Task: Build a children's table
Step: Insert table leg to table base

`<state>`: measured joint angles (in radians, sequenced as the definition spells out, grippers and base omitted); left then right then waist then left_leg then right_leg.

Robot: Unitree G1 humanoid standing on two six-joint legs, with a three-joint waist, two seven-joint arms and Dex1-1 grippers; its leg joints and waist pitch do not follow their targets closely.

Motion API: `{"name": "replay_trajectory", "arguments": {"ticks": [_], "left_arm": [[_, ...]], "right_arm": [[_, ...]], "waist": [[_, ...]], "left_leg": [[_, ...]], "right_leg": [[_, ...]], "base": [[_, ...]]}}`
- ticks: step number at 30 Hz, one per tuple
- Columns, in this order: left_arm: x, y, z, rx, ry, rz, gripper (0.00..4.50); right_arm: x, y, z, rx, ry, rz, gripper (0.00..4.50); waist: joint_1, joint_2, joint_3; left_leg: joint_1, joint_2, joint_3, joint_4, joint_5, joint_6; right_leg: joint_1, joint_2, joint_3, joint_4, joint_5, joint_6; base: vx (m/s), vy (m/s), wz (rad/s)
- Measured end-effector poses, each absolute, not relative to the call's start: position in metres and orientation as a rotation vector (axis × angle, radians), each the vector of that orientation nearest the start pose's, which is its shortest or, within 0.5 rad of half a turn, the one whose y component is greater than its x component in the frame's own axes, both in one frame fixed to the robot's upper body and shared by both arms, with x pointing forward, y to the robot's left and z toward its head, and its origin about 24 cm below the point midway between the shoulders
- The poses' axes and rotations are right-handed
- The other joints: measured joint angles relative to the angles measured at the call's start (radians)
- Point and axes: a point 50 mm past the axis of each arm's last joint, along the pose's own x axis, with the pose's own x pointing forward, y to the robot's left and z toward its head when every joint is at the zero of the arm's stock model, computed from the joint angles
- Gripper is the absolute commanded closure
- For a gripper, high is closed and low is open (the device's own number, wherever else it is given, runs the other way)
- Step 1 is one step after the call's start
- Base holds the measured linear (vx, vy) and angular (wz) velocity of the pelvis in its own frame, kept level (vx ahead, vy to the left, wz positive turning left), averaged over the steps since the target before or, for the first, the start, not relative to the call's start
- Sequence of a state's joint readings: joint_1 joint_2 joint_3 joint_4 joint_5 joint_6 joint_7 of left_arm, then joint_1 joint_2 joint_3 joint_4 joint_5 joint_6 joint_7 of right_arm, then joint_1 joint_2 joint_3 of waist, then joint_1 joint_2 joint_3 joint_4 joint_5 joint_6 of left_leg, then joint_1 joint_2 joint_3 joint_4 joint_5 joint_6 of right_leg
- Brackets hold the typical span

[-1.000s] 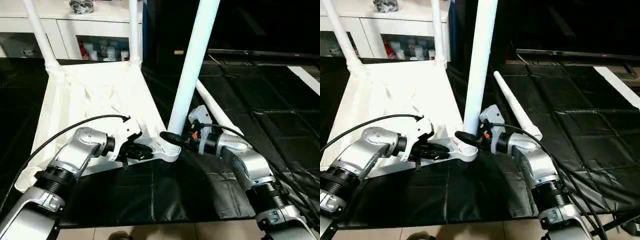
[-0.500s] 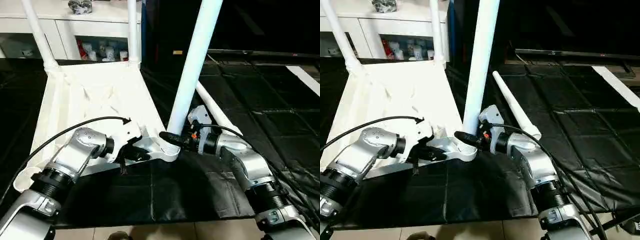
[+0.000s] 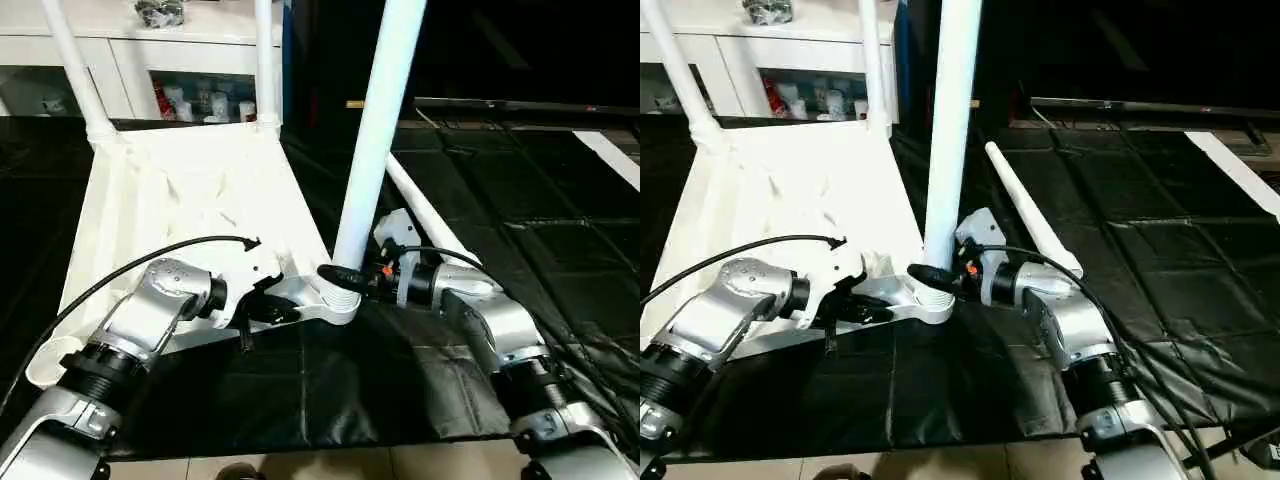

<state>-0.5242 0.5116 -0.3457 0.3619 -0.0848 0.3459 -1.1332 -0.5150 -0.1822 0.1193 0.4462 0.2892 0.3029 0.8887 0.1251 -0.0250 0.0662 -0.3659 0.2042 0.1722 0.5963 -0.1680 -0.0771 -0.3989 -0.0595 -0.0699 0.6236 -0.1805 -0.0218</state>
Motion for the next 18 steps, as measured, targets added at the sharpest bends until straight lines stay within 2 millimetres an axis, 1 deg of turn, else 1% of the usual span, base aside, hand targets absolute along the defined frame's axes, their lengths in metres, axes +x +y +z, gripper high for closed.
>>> {"name": "replay_trajectory", "arguments": {"ticks": [3,9,15,16,18], "left_arm": [[0.305,0.156,0.060,0.374,0.563,-1.219,4.50],[0.305,0.155,0.059,0.360,0.565,-1.221,4.50],[0.305,0.155,0.059,0.358,0.565,-1.221,4.50],[0.305,0.154,0.058,0.355,0.565,-1.222,4.50],[0.305,0.151,0.055,0.334,0.570,-1.227,4.50]], "right_arm": [[0.319,-0.101,0.061,0.195,0.256,1.028,2.59],[0.313,-0.106,0.052,0.265,0.223,0.990,2.59],[0.313,-0.107,0.052,0.266,0.221,0.990,2.59],[0.309,-0.108,0.049,0.268,0.214,0.979,2.59],[0.296,-0.110,0.041,0.246,0.156,0.950,2.59]], "waist": [[-0.006,0.001,0.001],[-0.004,0.011,0.000],[-0.003,0.011,0.000],[-0.001,0.013,0.000],[0.008,0.027,-0.005]], "left_leg": [[0.000,0.000,0.000,0.000,0.000,0.000],[-0.001,-0.001,0.000,0.000,0.000,0.000],[-0.001,-0.001,0.000,-0.001,0.000,0.000],[-0.001,0.000,0.000,-0.001,0.000,0.000],[0.000,-0.001,0.000,-0.003,0.000,0.000]], "right_leg": [[0.000,0.000,0.000,-0.001,0.000,0.000],[0.001,0.000,0.000,-0.003,0.000,0.000],[0.001,0.000,0.000,-0.003,0.000,0.000],[0.002,0.000,0.000,-0.004,0.000,0.000],[0.005,0.000,-0.001,-0.012,0.000,0.000]], "base": [[0.000,0.000,0.00],[0.000,0.000,0.00],[0.000,0.000,0.00],[0.000,0.000,0.00],[0.000,0.000,0.00]]}}
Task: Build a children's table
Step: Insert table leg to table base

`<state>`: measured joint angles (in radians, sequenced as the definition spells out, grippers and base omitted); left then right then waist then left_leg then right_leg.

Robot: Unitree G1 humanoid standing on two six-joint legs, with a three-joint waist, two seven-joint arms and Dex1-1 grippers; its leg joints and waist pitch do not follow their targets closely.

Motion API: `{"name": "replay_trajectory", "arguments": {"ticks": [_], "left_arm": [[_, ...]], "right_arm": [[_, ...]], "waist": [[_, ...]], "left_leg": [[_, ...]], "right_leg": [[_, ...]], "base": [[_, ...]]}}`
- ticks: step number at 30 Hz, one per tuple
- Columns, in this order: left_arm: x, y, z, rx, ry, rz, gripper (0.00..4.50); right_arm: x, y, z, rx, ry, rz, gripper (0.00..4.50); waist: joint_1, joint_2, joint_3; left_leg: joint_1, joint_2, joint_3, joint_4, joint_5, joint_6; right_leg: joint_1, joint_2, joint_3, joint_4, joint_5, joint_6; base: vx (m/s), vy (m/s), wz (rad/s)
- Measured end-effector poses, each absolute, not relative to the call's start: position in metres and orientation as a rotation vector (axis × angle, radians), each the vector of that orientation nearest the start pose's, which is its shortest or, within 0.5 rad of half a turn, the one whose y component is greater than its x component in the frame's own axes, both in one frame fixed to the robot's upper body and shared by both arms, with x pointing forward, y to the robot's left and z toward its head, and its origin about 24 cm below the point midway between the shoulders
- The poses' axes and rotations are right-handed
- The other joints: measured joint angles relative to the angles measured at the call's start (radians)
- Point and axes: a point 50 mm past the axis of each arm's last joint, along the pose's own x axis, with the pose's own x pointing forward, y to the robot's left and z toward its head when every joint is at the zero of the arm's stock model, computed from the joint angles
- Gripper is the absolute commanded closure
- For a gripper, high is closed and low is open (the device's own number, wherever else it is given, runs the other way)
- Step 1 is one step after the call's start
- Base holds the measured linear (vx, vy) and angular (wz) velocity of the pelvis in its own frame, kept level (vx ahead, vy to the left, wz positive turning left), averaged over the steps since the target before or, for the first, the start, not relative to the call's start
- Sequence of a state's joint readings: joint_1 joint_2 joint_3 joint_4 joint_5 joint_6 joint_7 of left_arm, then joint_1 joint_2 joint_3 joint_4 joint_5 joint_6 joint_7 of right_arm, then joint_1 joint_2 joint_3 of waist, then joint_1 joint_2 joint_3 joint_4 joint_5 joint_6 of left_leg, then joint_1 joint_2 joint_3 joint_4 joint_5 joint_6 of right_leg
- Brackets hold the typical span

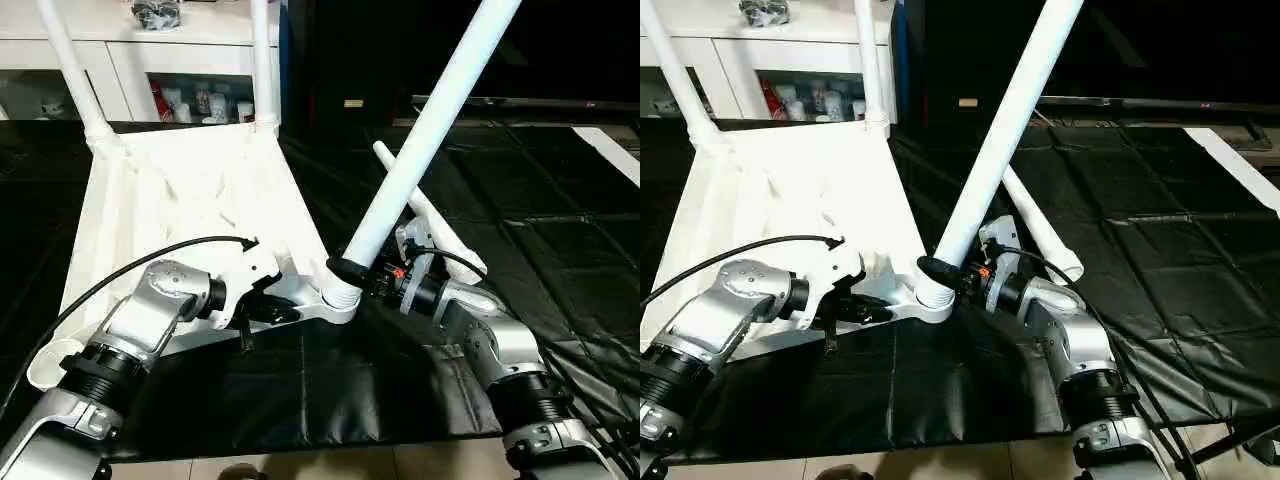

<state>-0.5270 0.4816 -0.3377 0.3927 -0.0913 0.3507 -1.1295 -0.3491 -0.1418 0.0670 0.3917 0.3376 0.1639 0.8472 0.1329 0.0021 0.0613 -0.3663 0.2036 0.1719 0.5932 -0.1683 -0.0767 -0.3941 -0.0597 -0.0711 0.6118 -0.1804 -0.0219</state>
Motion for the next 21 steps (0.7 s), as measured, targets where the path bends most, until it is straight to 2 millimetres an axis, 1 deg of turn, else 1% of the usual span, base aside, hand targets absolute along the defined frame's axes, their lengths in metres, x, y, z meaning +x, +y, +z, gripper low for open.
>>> {"name": "replay_trajectory", "arguments": {"ticks": [1,2,3,6,11,12,18,21], "left_arm": [[0.305,0.151,0.053,0.320,0.577,-1.225,4.50],[0.305,0.151,0.052,0.312,0.578,-1.226,4.50],[0.305,0.151,0.052,0.311,0.577,-1.226,4.50],[0.306,0.151,0.052,0.314,0.577,-1.220,4.50],[0.306,0.151,0.052,0.317,0.576,-1.219,4.50],[0.306,0.152,0.053,0.319,0.576,-1.218,4.50],[0.306,0.156,0.055,0.372,0.572,-1.226,4.50],[0.305,0.160,0.056,0.396,0.572,-1.233,4.50]], "right_arm": [[0.291,-0.112,0.040,0.224,0.119,0.938,2.59],[0.289,-0.111,0.040,0.203,0.104,0.936,2.59],[0.290,-0.110,0.041,0.190,0.097,0.938,2.59],[0.291,-0.108,0.043,0.073,0.094,0.982,2.59],[0.294,-0.106,0.046,0.027,0.093,1.019,2.59],[0.295,-0.105,0.046,0.014,0.093,1.031,2.59],[0.305,-0.100,0.054,-0.101,0.127,1.154,2.59],[0.309,-0.097,0.055,-0.117,0.142,1.197,2.59]], "waist": [[0.001,0.007,-0.004],[0.000,0.009,-0.005],[0.000,0.009,-0.005],[0.003,0.005,-0.006],[0.004,0.002,-0.007],[0.004,0.001,-0.007],[0.001,-0.016,-0.008],[-0.004,-0.025,-0.012]], "left_leg": [[0.001,-0.002,0.001,-0.002,0.000,0.000],[0.001,-0.002,0.001,-0.002,0.000,0.000],[0.001,-0.002,0.001,-0.002,0.000,0.000],[0.002,-0.002,0.001,-0.005,0.000,0.000],[0.001,-0.002,0.001,-0.006,0.000,0.000],[0.001,-0.002,0.001,-0.006,0.000,0.000],[0.002,-0.002,0.001,-0.009,0.000,0.000],[0.002,-0.001,0.001,-0.009,0.000,0.000]], "right_leg": [[0.000,-0.001,0.002,-0.001,0.000,0.000],[0.000,-0.001,0.002,-0.001,0.000,0.000],[0.000,-0.001,0.002,-0.001,0.000,0.000],[-0.001,-0.001,0.001,-0.001,0.000,0.000],[-0.001,-0.001,0.001,-0.001,0.000,0.000],[-0.002,-0.001,0.001,-0.001,0.000,0.000],[-0.003,0.000,0.000,0.000,0.000,0.000],[-0.003,0.000,0.000,0.000,0.000,0.000]], "base": [[0.000,0.000,0.00],[0.000,0.000,0.00],[0.000,0.000,0.00],[0.000,0.000,0.00],[0.000,0.000,0.00],[0.000,0.000,0.00],[0.000,0.000,0.00],[0.000,0.000,0.00]]}}
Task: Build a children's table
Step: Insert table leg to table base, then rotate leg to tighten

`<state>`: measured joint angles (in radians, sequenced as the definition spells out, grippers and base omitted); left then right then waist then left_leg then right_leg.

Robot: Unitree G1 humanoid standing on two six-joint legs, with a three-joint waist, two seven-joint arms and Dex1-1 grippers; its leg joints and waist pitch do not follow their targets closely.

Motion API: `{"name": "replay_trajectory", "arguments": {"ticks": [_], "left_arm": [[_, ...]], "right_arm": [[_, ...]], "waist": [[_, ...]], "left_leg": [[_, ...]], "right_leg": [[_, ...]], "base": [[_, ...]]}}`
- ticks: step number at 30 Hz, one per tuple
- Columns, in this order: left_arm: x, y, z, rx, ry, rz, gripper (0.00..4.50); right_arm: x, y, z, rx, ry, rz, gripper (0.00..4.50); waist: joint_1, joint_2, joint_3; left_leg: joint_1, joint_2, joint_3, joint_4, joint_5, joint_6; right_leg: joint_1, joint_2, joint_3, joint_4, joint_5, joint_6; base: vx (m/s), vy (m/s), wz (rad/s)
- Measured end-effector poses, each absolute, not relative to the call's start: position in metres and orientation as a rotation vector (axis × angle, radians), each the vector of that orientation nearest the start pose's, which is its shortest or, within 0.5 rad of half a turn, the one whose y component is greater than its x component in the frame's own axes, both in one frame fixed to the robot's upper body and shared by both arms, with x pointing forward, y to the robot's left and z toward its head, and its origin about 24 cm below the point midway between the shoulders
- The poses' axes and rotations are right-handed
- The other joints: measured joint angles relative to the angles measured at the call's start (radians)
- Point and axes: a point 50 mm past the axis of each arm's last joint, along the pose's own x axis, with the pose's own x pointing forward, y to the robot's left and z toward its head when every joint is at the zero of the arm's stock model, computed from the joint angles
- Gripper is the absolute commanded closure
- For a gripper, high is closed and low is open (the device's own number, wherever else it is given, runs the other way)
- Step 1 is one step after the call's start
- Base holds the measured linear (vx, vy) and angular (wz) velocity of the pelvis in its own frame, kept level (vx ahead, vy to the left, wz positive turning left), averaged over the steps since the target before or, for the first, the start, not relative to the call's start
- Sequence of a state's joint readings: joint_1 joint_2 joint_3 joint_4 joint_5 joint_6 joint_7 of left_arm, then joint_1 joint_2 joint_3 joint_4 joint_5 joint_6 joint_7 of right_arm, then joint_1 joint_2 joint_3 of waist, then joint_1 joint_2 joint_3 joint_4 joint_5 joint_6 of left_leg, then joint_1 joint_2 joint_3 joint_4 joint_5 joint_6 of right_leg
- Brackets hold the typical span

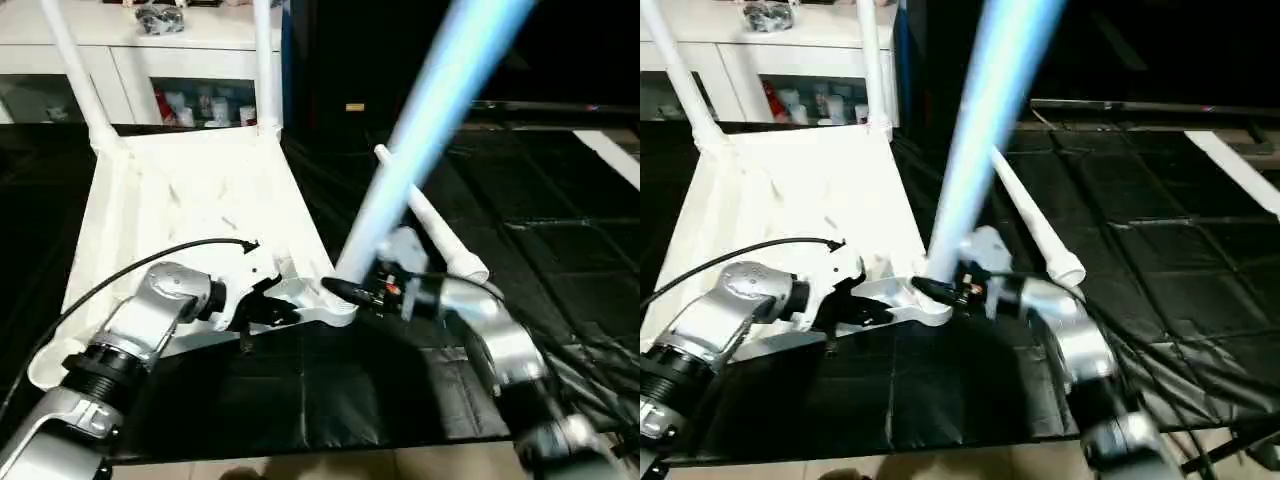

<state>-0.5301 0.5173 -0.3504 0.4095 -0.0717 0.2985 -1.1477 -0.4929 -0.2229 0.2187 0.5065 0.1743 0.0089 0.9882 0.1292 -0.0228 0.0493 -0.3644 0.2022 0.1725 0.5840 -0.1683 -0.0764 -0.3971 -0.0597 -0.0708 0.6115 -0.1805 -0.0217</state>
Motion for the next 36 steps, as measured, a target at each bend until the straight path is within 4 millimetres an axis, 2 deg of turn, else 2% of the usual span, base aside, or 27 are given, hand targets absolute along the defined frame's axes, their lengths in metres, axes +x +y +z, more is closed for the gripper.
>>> {"name": "replay_trajectory", "arguments": {"ticks": [5,18,22,25,36], "left_arm": [[0.306,0.162,0.057,0.442,0.577,-1.259,4.50],[0.307,0.160,0.062,0.506,0.597,-1.404,4.50],[0.308,0.159,0.061,0.514,0.611,-1.430,4.50],[0.309,0.158,0.061,0.524,0.622,-1.439,4.50],[0.311,0.159,0.060,0.514,0.635,-1.437,4.50]], "right_arm": [[0.313,-0.095,0.056,-0.139,0.169,1.258,2.59],[0.304,-0.098,0.056,-0.112,0.188,1.425,2.59],[0.302,-0.099,0.056,-0.109,0.199,1.458,2.59],[0.301,-0.099,0.055,-0.109,0.203,1.465,2.59],[0.301,-0.098,0.055,-0.115,0.205,1.467,2.59]], "waist": [[-0.007,-0.010,-0.006],[0.005,-0.009,-0.007],[0.012,-0.009,-0.007],[0.013,-0.009,-0.007],[0.013,-0.007,-0.008]], "left_leg": [[0.000,0.000,0.000,0.001,0.000,0.000],[0.001,0.000,0.001,0.000,-0.001,0.001],[0.010,0.000,0.002,-0.002,-0.002,0.002],[0.015,0.000,0.002,-0.006,-0.002,0.002],[0.017,0.000,0.002,-0.009,-0.002,0.002]], "right_leg": [[0.001,0.000,0.000,-0.001,0.000,0.000],[0.004,0.000,0.001,-0.001,-0.003,0.001],[0.012,0.000,0.001,-0.001,-0.009,0.003],[0.015,0.000,0.001,-0.002,-0.014,0.007],[0.016,0.000,0.001,-0.001,-0.015,0.005]], "base": [[0.000,0.000,0.00],[0.000,0.000,0.00],[0.000,0.000,0.00],[0.000,0.000,0.00],[0.000,0.000,0.00]]}}
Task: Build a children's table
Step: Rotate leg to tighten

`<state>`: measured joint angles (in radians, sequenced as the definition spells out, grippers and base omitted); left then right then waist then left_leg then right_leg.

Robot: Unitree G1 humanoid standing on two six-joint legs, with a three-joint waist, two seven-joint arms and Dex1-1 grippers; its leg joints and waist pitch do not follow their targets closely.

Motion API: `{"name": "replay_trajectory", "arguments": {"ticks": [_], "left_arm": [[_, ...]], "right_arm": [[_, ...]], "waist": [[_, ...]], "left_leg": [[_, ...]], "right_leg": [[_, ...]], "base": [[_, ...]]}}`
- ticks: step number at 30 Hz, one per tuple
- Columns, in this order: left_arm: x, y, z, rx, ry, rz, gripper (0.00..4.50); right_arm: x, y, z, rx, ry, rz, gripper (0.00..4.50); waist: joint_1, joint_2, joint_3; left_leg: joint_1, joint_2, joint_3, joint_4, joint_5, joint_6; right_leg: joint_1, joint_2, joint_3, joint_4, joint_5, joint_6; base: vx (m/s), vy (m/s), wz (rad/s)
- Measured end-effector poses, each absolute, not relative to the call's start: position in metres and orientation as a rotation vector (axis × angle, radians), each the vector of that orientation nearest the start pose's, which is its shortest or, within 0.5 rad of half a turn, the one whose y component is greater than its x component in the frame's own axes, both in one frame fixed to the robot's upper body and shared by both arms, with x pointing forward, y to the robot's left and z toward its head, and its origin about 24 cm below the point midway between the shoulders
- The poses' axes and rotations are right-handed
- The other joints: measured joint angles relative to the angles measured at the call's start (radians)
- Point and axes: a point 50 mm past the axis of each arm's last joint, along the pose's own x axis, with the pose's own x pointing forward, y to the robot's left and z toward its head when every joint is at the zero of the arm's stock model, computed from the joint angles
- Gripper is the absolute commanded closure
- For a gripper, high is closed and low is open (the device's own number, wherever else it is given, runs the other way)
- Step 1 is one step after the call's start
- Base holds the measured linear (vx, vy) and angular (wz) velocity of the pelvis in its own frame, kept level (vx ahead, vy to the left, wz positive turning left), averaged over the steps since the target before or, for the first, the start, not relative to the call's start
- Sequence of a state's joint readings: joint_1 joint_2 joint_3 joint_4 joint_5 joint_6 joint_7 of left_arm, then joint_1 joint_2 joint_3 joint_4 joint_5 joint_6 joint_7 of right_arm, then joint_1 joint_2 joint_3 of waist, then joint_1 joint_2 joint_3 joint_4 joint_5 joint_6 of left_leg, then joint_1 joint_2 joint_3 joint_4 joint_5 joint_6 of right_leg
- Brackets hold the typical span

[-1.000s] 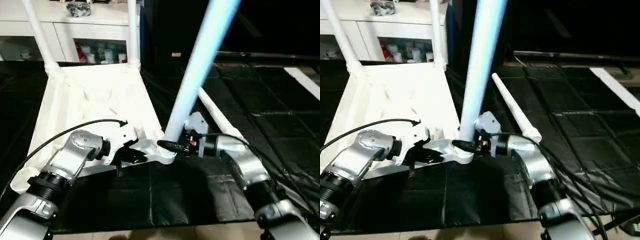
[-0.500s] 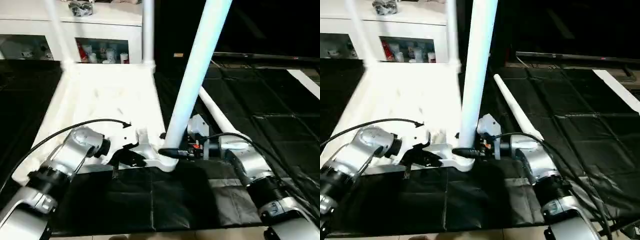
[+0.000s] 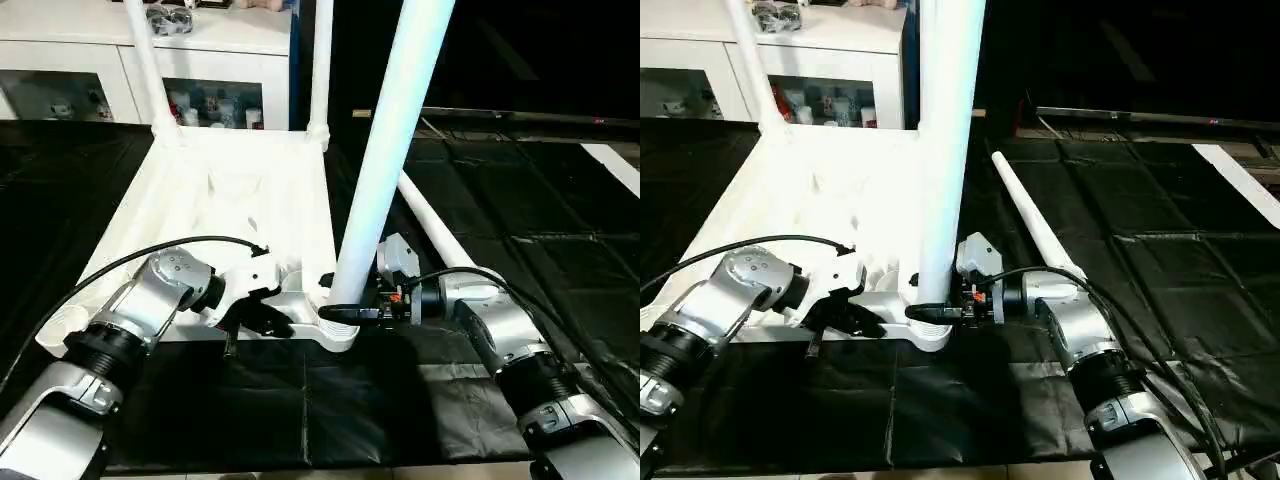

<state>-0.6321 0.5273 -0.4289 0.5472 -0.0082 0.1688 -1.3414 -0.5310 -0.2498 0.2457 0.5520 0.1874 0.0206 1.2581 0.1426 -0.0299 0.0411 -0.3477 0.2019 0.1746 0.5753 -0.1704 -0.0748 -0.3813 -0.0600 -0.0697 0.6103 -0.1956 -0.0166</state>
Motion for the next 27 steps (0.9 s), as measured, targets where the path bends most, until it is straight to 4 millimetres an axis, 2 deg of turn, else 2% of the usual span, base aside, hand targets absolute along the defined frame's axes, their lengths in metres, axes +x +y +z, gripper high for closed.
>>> {"name": "replay_trajectory", "arguments": {"ticks": [3,5,7,10,13,14,16,19,23,27], "left_arm": [[0.312,0.162,0.060,0.489,0.650,-1.406,4.50],[0.311,0.168,0.060,0.472,0.662,-1.337,4.50],[0.307,0.173,0.059,0.438,0.659,-1.242,4.50],[0.299,0.174,0.058,0.380,0.653,-1.112,4.50],[0.294,0.168,0.056,0.318,0.645,-1.004,4.50],[0.295,0.164,0.056,0.302,0.643,-0.976,4.50],[0.294,0.157,0.055,0.268,0.637,-0.918,4.50],[0.295,0.148,0.056,0.256,0.641,-0.830,4.50],[0.296,0.143,0.056,0.265,0.634,-0.801,4.50],[0.297,0.143,0.057,0.270,0.630,-0.796,4.50]], "right_arm": [[0.302,-0.093,0.052,-0.100,0.197,1.424,2.59],[0.303,-0.085,0.049,-0.072,0.176,1.355,2.59],[0.307,-0.078,0.047,-0.032,0.162,1.258,2.59],[0.315,-0.067,0.045,0.007,0.168,1.137,2.59],[0.324,-0.060,0.045,0.042,0.183,1.037,2.59],[0.327,-0.058,0.046,0.045,0.190,1.007,2.59],[0.333,-0.053,0.047,0.045,0.200,0.955,2.59],[0.340,-0.048,0.049,0.044,0.215,0.893,2.59],[0.343,-0.047,0.050,0.036,0.220,0.868,2.59],[0.344,-0.047,0.051,0.034,0.220,0.867,2.59]], "waist": [[-0.005,0.001,0.000],[-0.016,0.002,0.000],[-0.040,0.002,0.000],[-0.074,-0.003,0.003],[-0.099,-0.005,0.004],[-0.105,-0.005,0.004],[-0.113,-0.005,0.004],[-0.116,-0.008,0.005],[-0.115,-0.014,0.007],[-0.114,-0.013,0.009]], "left_leg": [[0.001,0.000,0.000,-0.001,0.000,0.000],[0.003,0.000,0.000,-0.002,0.000,0.000],[0.004,0.000,0.000,-0.002,0.000,0.000],[0.007,-0.001,-0.003,-0.002,0.000,-0.001],[0.008,0.000,-0.011,-0.002,-0.001,-0.002],[0.005,0.000,-0.017,-0.002,-0.001,-0.002],[0.001,0.000,-0.023,-0.002,-0.001,-0.002],[0.000,0.000,-0.023,0.000,-0.001,-0.001],[0.001,0.000,-0.023,0.000,-0.001,-0.001],[0.001,0.000,-0.023,-0.001,-0.001,-0.001]], "right_leg": [[0.000,0.000,0.000,0.000,0.000,-0.001],[-0.001,0.000,0.000,0.001,0.001,-0.002],[-0.001,0.000,0.000,0.001,0.001,-0.002],[-0.002,0.000,-0.002,-0.002,0.001,-0.002],[-0.002,-0.001,-0.012,-0.014,0.000,-0.003],[-0.002,-0.001,-0.020,-0.022,0.000,-0.003],[-0.001,-0.001,-0.027,-0.032,0.000,-0.004],[-0.002,-0.001,-0.027,-0.034,0.000,-0.004],[-0.003,-0.001,-0.027,-0.034,0.000,-0.004],[-0.003,-0.001,-0.027,-0.034,0.000,-0.004]], "base": [[0.000,0.000,0.00],[0.000,0.000,0.00],[0.000,0.000,0.00],[-0.013,0.006,-0.07],[-0.027,0.014,-0.14],[0.000,0.000,0.00],[0.000,0.000,0.00],[0.000,0.000,0.00],[0.000,0.000,0.00],[0.000,0.000,0.00]]}}
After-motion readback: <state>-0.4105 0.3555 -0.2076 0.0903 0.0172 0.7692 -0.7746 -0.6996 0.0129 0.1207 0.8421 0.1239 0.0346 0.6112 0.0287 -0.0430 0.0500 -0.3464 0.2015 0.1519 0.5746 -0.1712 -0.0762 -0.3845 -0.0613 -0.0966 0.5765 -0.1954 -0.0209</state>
